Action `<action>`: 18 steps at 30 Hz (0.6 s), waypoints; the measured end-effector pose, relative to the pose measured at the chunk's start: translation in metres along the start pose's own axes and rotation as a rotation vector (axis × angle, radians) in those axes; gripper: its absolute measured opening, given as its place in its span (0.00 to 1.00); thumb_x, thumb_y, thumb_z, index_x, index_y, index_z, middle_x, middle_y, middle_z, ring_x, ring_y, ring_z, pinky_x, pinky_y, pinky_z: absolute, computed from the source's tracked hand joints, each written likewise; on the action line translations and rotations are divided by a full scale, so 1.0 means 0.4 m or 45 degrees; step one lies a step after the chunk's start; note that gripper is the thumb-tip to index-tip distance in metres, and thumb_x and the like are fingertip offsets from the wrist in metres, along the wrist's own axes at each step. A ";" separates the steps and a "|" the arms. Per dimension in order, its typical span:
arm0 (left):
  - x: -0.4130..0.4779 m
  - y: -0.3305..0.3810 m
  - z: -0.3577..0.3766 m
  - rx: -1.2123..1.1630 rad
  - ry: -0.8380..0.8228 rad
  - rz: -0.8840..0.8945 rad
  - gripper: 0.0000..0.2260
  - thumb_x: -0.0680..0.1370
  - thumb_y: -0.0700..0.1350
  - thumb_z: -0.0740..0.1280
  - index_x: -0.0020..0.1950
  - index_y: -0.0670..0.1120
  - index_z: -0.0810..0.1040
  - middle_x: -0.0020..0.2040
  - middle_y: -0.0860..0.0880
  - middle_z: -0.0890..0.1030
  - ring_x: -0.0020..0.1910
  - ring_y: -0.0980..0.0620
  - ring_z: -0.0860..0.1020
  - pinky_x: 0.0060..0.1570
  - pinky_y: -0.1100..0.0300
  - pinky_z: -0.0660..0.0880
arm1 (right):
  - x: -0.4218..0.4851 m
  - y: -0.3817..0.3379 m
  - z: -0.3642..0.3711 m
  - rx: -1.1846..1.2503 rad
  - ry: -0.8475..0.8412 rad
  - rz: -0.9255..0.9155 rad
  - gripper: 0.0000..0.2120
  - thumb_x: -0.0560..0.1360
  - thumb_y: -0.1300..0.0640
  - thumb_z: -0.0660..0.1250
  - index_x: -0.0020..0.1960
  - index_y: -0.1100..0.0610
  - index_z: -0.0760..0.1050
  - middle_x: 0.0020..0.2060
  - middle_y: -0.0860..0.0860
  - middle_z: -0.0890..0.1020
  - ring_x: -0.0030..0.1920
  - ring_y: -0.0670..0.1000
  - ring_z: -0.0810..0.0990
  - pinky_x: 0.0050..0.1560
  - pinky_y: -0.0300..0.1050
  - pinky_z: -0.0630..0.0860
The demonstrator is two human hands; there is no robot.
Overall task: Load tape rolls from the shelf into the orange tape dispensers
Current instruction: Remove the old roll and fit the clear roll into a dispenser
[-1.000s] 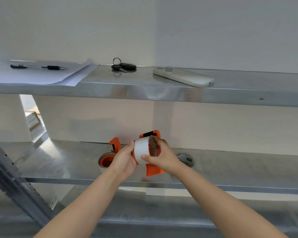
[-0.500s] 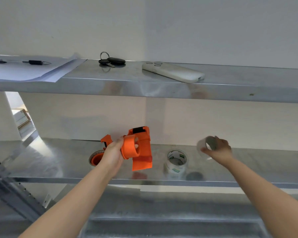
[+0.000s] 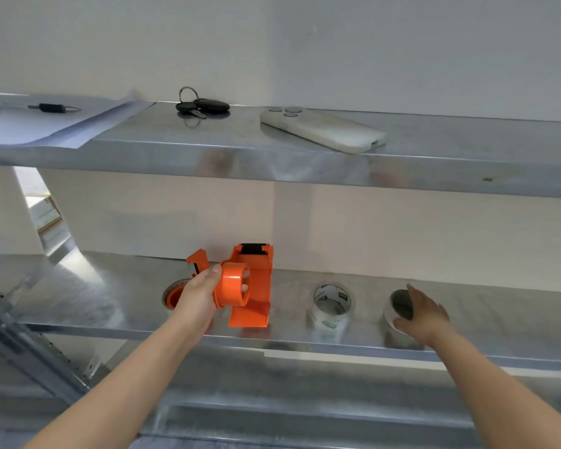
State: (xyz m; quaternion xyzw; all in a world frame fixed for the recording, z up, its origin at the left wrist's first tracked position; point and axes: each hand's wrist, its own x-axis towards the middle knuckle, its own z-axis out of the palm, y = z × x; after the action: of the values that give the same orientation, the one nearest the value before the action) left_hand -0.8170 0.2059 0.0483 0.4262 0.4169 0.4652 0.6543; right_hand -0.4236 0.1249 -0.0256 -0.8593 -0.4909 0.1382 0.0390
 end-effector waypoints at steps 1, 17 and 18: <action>0.000 0.000 0.003 -0.001 -0.003 -0.003 0.14 0.81 0.46 0.54 0.52 0.41 0.77 0.47 0.42 0.83 0.34 0.51 0.83 0.38 0.58 0.81 | -0.001 0.000 0.000 -0.027 -0.024 0.018 0.44 0.70 0.43 0.66 0.76 0.52 0.44 0.76 0.52 0.57 0.75 0.55 0.58 0.74 0.56 0.53; 0.014 -0.016 0.024 -0.114 0.128 -0.047 0.13 0.81 0.46 0.55 0.50 0.43 0.77 0.40 0.47 0.85 0.35 0.54 0.84 0.39 0.59 0.80 | -0.027 -0.334 0.062 0.149 -0.180 -0.296 0.49 0.64 0.40 0.70 0.75 0.51 0.46 0.75 0.54 0.53 0.75 0.59 0.53 0.70 0.53 0.64; 0.013 -0.016 0.019 -0.122 0.133 -0.049 0.13 0.81 0.46 0.55 0.50 0.43 0.77 0.39 0.48 0.86 0.35 0.54 0.84 0.37 0.60 0.81 | -0.023 -0.333 0.063 0.173 -0.192 -0.271 0.49 0.64 0.40 0.70 0.75 0.51 0.46 0.74 0.55 0.56 0.74 0.59 0.55 0.70 0.53 0.63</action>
State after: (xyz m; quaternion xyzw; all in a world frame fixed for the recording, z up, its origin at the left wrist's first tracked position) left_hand -0.8069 0.2082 0.0435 0.3615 0.4359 0.4936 0.6600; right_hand -0.5457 0.1839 -0.0210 -0.7849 -0.5703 0.2305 0.0745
